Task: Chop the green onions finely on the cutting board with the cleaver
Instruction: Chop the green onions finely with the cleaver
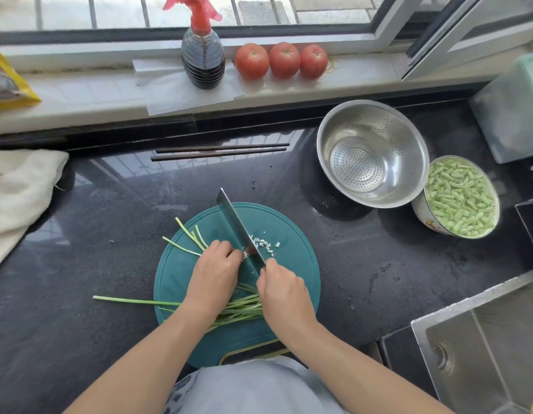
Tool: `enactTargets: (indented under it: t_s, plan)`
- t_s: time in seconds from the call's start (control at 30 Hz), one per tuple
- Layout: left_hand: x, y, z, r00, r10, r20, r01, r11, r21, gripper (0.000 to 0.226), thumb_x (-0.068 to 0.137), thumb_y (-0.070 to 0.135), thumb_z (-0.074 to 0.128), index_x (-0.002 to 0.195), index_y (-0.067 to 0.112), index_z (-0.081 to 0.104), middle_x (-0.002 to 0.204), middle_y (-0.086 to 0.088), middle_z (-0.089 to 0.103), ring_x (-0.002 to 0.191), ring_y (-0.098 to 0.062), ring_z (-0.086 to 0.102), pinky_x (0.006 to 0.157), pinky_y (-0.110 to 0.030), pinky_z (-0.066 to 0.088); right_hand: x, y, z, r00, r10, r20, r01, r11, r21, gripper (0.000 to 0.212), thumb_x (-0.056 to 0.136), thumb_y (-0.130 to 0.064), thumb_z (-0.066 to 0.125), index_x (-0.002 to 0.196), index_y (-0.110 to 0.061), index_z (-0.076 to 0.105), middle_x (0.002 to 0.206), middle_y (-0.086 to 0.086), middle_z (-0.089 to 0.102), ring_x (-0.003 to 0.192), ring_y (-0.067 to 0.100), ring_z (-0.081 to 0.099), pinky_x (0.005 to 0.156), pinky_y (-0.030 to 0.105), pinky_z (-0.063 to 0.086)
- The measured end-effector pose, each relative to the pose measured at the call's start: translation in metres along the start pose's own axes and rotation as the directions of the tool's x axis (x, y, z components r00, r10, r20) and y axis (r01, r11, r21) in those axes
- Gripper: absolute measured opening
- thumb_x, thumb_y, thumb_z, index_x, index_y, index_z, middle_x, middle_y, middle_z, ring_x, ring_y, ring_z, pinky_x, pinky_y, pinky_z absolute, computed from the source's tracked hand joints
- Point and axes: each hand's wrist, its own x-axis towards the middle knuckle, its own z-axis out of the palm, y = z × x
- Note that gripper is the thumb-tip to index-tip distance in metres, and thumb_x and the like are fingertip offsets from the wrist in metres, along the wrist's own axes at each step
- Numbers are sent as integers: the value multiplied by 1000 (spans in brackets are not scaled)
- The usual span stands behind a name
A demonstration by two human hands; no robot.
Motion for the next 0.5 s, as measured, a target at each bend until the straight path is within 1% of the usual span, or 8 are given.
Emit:
enactTargets:
  t_s: [0.1, 0.2, 0.33, 0.4, 0.43, 0.5]
  plan:
    - [0, 1, 1, 1000, -17, -17, 16, 1000, -16, 22, 76, -7, 77, 76, 7, 60, 73, -7, 48, 69, -23, 41, 58, -35, 36, 2, -8, 4, 1000, 20, 6, -20, 1000, -2, 22, 105, -29, 32, 88, -17, 39, 87, 5, 63, 78, 35, 58, 65, 42, 43]
    - [1, 3, 2, 999, -28, -24, 27, 999, -31, 24, 76, -7, 77, 74, 7, 58, 72, -7, 47, 69, -23, 41, 59, -34, 34, 14, -16, 4, 999, -15, -41, 15, 1000, 3, 21, 106, -30, 32, 91, -18, 41, 90, 6, 65, 81, 35, 62, 64, 41, 41]
    - [-1, 3, 1, 1000, -29, -2, 29, 998, -47, 19, 78, -4, 77, 76, 8, 63, 73, -6, 48, 70, -23, 42, 59, -34, 36, 26, -16, 1, 998, -27, -64, 30, 998, 51, 20, 105, -31, 35, 93, -18, 43, 91, 7, 65, 81, 36, 61, 64, 40, 38]
    - [-1, 1, 0, 1000, -23, -1, 23, 998, -65, 10, 85, 4, 75, 81, 8, 68, 75, -5, 52, 73, -22, 43, 61, -35, 42, 25, -10, -2, 996, -31, -78, 36, 997, 68, 21, 105, -31, 35, 91, -18, 43, 87, 6, 63, 78, 36, 60, 62, 40, 37]
    - [-2, 0, -2, 1000, -12, -3, 12, 997, -80, 5, 90, 10, 72, 86, 8, 70, 78, -4, 55, 75, -22, 45, 64, -36, 45, 23, -7, -5, 996, -35, -81, 41, 997, 71, 20, 105, -30, 35, 91, -18, 44, 86, 5, 63, 77, 34, 59, 61, 40, 37]
    - [-5, -1, -9, 1000, 25, 0, -25, 993, -118, 12, 95, 19, 67, 98, 8, 72, 87, -3, 60, 81, -22, 50, 71, -37, 49, 19, -2, -9, 995, -55, -85, 61, 996, 71, 18, 105, -30, 36, 91, -20, 43, 85, 3, 63, 75, 32, 59, 61, 40, 37]
